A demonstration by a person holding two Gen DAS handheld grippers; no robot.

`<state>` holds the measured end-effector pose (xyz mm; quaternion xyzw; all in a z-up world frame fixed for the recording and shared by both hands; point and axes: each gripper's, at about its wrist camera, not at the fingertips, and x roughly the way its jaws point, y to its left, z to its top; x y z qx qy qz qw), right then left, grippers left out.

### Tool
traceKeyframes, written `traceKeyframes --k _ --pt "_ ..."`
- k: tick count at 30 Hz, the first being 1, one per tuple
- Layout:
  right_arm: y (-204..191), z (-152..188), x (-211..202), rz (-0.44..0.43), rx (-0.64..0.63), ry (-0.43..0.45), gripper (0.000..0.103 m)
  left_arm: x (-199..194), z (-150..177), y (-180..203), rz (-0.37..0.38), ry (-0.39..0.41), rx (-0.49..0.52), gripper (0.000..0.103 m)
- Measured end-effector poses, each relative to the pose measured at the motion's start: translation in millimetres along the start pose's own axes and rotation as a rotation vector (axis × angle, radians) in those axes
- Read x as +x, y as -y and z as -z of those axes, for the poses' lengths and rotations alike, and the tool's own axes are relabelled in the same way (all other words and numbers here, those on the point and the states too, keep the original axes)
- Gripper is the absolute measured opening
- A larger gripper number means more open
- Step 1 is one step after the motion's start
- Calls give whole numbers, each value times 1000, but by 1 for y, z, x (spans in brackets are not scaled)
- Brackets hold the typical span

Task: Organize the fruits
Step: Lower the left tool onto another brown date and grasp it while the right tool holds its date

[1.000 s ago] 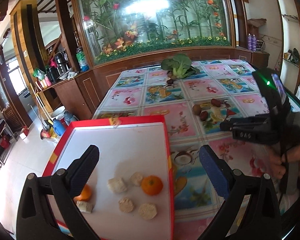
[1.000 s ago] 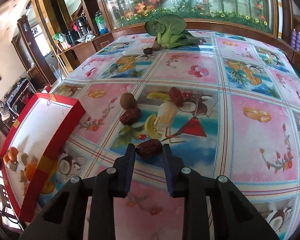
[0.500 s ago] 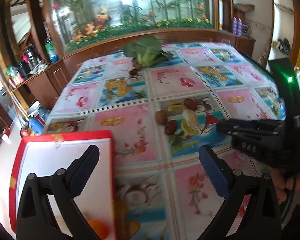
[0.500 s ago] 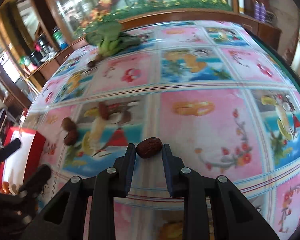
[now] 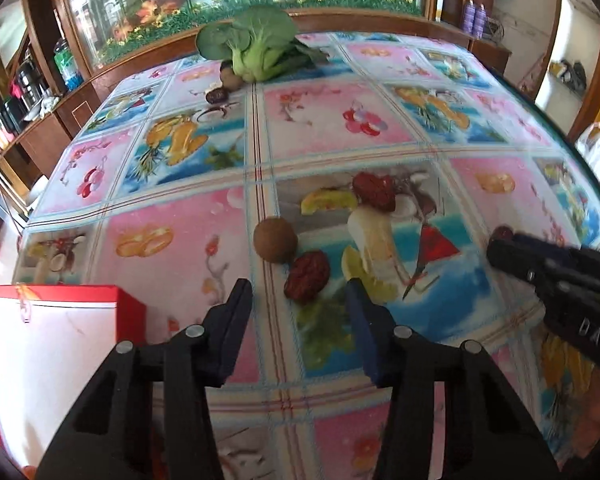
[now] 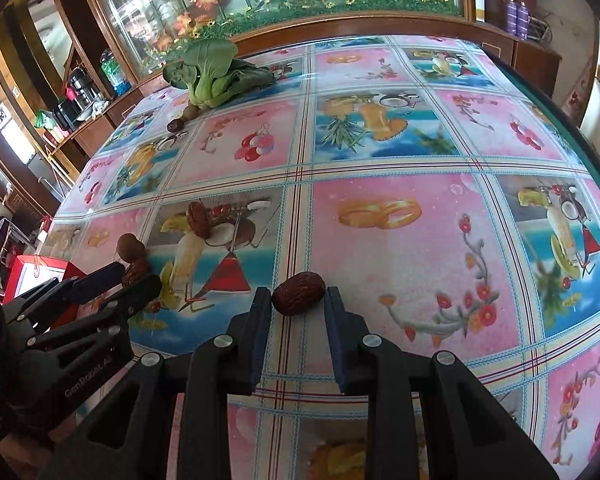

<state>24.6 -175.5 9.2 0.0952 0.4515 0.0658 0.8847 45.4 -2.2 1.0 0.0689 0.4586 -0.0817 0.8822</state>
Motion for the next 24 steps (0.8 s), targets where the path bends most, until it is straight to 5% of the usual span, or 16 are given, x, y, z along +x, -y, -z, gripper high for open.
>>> traceKeyframes --k 12,16,24 --pt "-8 5 1 46 -66 33 25 1 1 10 40 33 -19 21" --pt "-15 9 2 94 -124 60 23 -3 8 18 8 60 -36 21" --pt "-17 13 1 134 -143 90 14 -26 36 30 70 43 -79 20"
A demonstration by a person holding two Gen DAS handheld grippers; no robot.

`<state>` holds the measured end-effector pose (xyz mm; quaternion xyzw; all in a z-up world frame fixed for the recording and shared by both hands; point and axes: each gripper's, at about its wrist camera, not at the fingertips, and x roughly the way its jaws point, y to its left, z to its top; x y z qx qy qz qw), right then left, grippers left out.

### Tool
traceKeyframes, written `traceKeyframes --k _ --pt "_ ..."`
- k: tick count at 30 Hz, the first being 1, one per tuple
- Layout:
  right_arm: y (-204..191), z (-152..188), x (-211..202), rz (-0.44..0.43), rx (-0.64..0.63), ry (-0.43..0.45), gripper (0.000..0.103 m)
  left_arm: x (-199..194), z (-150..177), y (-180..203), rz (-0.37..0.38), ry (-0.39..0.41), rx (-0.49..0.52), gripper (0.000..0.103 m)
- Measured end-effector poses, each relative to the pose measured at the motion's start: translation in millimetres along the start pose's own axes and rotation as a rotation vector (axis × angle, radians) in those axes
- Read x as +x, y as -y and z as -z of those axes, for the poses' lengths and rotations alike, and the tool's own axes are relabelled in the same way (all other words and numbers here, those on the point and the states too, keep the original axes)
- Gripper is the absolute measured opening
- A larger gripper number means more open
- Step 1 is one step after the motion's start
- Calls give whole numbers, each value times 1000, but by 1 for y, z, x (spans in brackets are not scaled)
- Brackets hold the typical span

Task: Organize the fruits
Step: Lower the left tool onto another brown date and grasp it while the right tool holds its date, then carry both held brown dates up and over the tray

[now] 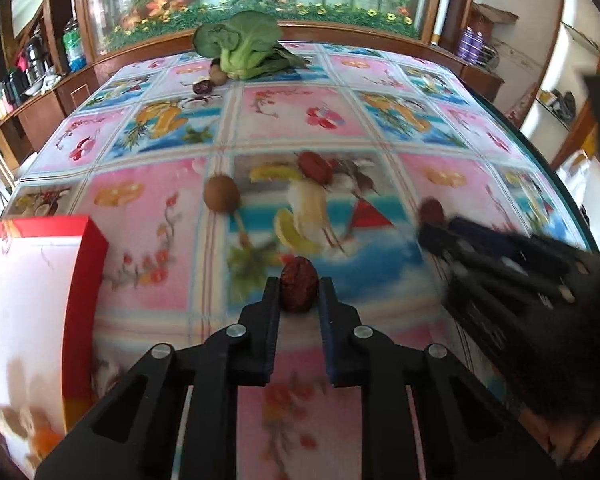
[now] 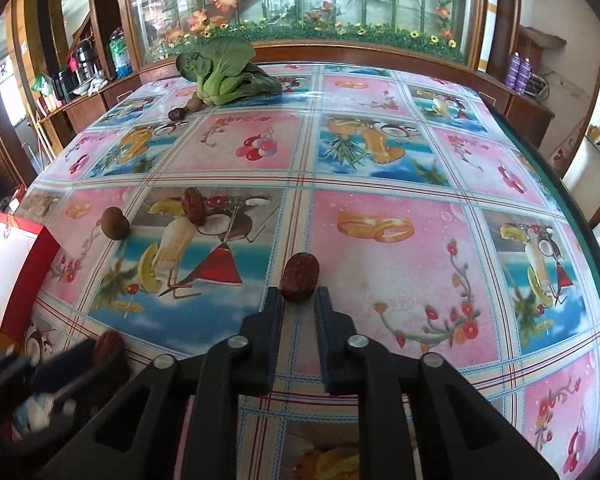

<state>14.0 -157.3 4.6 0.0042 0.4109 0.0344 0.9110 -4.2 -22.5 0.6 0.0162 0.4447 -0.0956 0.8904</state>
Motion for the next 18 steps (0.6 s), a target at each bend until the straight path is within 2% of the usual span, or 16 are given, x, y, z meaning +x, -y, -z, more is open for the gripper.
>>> traceKeyframes --k 4,9,14,18 --pt "2 0 -1 -9 18 3 14 -15 19 2 23 3 -6 20" --pt "2 0 -6 -44 39 11 13 -29 33 -7 12 12 -26 20" --pt "0 -3 -26 -89 48 105 13 -42 41 -20 15 33 -56 20" --pt "3 -4 -33 -97 67 140 13 -54 48 -24 13 58 -54 20"
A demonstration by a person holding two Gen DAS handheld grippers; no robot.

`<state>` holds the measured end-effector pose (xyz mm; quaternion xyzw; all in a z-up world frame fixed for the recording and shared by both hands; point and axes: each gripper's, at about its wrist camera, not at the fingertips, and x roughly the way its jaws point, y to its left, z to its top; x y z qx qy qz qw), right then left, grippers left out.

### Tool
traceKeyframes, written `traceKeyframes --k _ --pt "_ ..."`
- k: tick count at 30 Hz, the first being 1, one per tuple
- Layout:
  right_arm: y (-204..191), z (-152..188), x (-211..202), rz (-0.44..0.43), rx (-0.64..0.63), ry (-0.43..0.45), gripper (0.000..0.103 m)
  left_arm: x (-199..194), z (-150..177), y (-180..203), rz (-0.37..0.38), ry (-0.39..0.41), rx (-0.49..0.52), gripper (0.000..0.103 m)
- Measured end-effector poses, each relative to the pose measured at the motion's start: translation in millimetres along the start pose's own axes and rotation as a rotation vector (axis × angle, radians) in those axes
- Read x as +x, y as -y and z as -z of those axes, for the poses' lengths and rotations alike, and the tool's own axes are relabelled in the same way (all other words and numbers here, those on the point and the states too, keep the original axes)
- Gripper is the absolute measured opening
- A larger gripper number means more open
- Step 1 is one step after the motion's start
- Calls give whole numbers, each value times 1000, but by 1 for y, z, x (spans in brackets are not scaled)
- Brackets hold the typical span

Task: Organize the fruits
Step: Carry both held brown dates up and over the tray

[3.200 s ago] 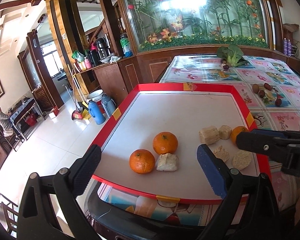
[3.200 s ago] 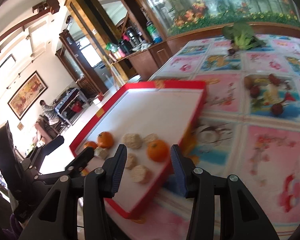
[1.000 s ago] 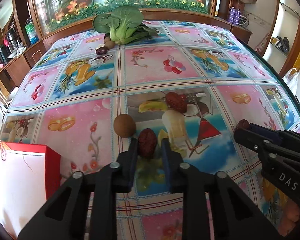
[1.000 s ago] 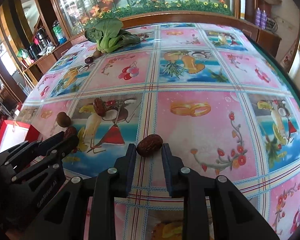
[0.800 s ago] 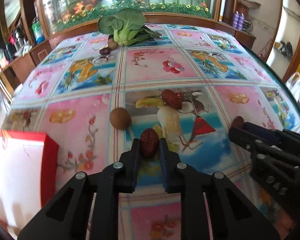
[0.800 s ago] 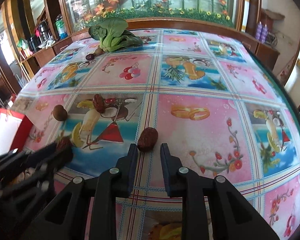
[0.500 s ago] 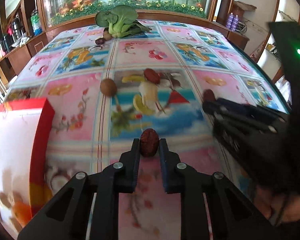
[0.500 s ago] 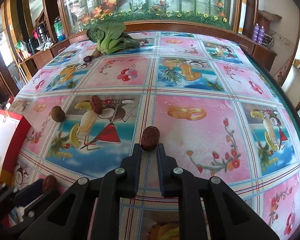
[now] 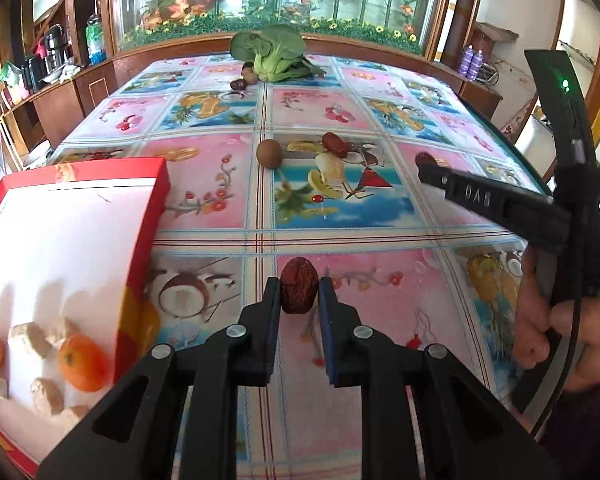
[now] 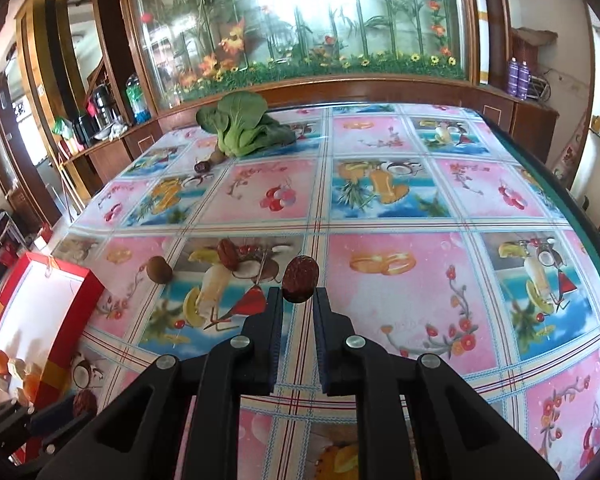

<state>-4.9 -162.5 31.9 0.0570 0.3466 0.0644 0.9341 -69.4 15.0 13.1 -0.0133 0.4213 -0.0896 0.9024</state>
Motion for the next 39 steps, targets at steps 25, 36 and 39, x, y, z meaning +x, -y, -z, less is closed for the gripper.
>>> traceKeyframes --k 25,36,39 --pt "-18 0 -16 -111 31 98 13 -96 37 -45 -23 200 4 20" --pt "-96 10 -15 -331 24 55 13 -141 54 -151 -229 287 -151 21" --pt "-129 15 -12 -387 -4 32 13 -147 59 -175 -278 303 -195 21"
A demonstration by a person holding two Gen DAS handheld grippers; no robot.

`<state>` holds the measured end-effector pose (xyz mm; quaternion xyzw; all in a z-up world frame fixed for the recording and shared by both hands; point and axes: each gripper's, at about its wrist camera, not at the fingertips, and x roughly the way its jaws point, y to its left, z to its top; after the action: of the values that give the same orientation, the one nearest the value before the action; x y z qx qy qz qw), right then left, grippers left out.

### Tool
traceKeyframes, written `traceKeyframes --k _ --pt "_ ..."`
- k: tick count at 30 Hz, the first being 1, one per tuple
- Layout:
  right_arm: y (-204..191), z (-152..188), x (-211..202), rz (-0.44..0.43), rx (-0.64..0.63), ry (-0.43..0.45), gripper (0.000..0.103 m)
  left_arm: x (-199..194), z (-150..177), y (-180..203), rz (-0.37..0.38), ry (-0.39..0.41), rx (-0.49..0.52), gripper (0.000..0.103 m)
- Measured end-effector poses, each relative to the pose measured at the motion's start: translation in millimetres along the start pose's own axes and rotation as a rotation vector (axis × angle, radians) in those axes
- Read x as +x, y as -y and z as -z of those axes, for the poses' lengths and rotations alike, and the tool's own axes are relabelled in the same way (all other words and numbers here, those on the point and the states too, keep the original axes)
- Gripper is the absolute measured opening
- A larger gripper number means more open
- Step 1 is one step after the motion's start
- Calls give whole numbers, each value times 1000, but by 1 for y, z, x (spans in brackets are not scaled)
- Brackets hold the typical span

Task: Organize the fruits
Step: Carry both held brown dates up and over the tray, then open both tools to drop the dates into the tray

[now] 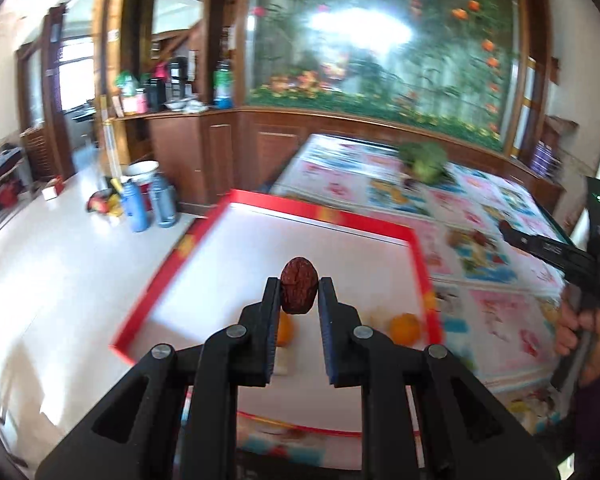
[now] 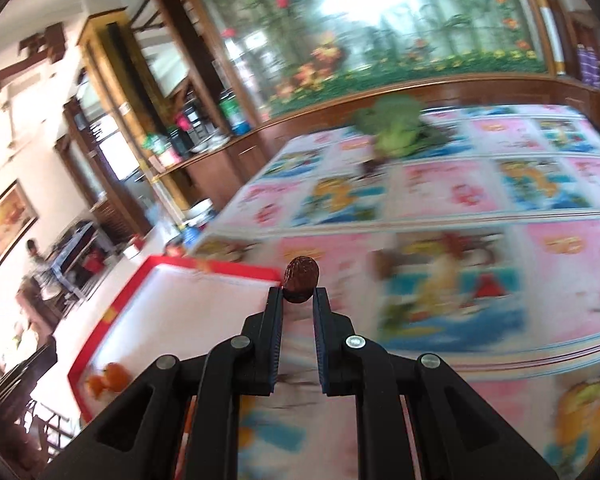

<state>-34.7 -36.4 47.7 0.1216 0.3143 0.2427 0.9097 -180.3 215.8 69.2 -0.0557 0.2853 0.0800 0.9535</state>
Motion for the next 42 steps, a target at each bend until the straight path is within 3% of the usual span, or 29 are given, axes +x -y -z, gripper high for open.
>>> traceKeyframes --k 4,9,18,30,37,39,41,42 --pt "-42 7 25 -77 -42 -51 12 5 2 -22 -57 14 -17 21" --pt "-76 13 61 -110 -90 -137 12 19 6 -42 -61 -15 -54 21" --pt "-79 24 77 -118 -125 -239 12 49 -2 -60 -51 -102 -108 21" --pt "-100 40 80 -166 -220 -320 14 79 -2 -59 -104 -247 -106 21" --pt "-93 24 60 -185 -214 -210 20 78 1 -52 -104 -275 -105 21" --pt "-87 20 58 -173 -199 -195 20 76 0 -48 -99 -275 -95 27" --pt "-78 14 57 -156 -176 -180 20 74 -2 -40 -100 -262 -81 51" --pt "-73 11 57 -146 -169 -172 21 71 -4 -36 -101 -249 -73 55"
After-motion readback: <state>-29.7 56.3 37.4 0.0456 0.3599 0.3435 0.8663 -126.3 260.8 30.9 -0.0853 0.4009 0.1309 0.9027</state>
